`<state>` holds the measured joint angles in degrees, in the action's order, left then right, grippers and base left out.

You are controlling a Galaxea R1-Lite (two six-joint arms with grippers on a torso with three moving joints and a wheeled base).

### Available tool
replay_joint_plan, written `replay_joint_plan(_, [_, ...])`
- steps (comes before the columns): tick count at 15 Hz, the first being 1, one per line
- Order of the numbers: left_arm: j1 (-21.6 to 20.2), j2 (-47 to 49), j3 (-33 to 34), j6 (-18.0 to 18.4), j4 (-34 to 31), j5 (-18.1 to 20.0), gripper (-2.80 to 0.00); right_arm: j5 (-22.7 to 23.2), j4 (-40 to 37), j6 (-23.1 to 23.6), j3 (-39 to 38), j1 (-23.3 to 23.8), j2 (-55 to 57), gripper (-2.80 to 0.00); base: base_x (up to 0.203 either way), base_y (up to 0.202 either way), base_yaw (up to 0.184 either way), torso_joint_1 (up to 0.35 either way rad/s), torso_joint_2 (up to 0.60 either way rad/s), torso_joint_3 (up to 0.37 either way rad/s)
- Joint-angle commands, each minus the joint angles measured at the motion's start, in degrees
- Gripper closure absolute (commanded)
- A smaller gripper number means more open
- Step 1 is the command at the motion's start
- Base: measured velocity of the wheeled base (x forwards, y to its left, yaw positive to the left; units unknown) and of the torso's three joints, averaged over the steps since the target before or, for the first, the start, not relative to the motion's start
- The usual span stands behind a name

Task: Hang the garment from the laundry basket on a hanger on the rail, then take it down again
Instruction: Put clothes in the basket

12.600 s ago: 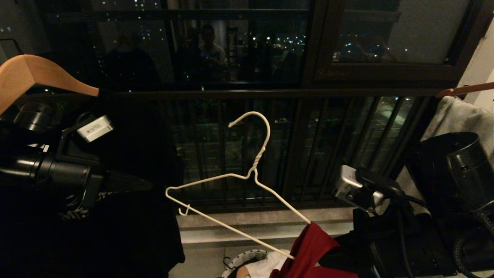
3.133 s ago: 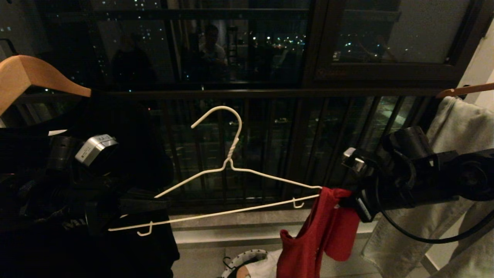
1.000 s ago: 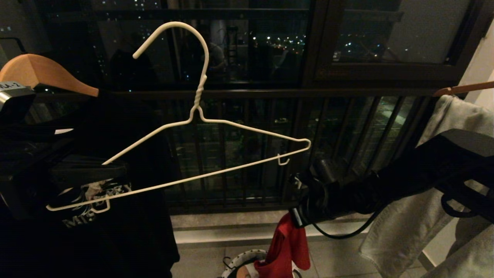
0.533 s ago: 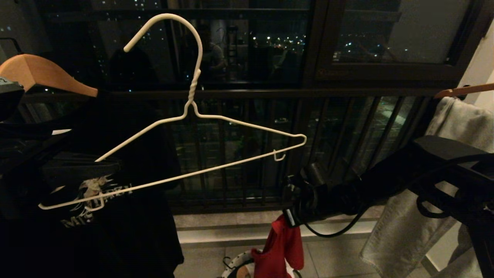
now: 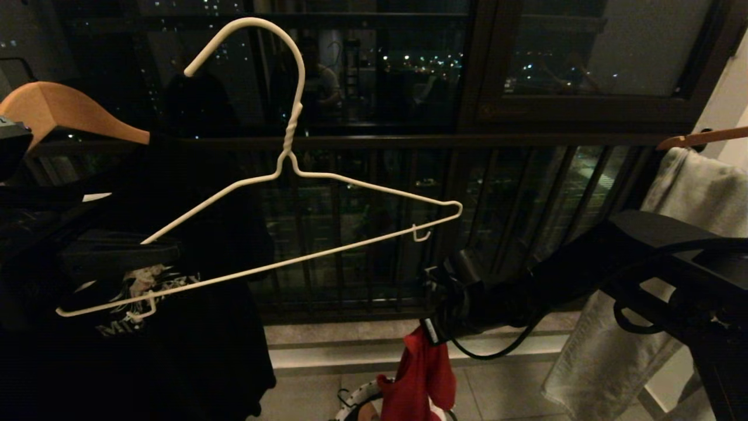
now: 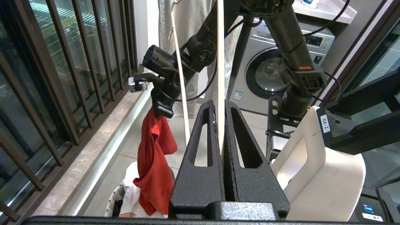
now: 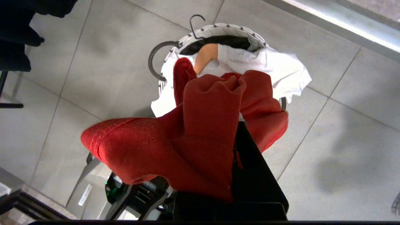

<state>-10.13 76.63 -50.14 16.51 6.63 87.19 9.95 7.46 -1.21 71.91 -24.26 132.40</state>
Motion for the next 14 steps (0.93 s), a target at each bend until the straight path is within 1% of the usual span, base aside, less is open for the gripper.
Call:
replay_joint_plan(1, [-0.06,0.01,-0.05,0.11,0.05,0.48,0.0,-0.12,-0.47,-0.02,1.06,-0.33,0.23,0.0,0.0,0.0,0.0,0.0,0.0,0.0])
replay_joint_plan(2, [-0.22,0.01,-0.11,0.02,0.05,0.48,0.0,-0.29,-0.97,-0.02,1.44,-0.53,0.23,-2.8,0.0,0.0,0.0,0.0,0.0,0.0])
replay_joint_plan(7, [-0.5,0.01,-0.4,0.02,0.05,0.48,0.0,-0.96,-2.17,-0.11,1.49,-0.62,0.06,-2.8,0.0,0.0,0.0,0.0,0.0,0.0])
replay_joint_plan(9, [-0.5,0.01,-0.4,0.02,0.05,0.48,0.0,-2.3,-2.37,-0.11,1.39,-0.62,-0.16,-2.8,0.0,0.0,0.0,0.0,0.0,0.0])
replay_joint_plan(11, [-0.5,-0.08,-0.4,0.02,0.05,0.48,0.0,-3.06,-4.56,-0.26,1.02,-0.62,-1.89,-2.8,0.0,0.0,0.0,0.0,0.0,0.0])
replay_joint_plan(14, [-0.94,-0.08,-0.49,0.02,0.05,0.48,0.0,-3.14,-6.36,-0.34,-3.26,-0.62,-7.19,-2.8,0.0,0.0,0.0,0.0,0.0,0.0])
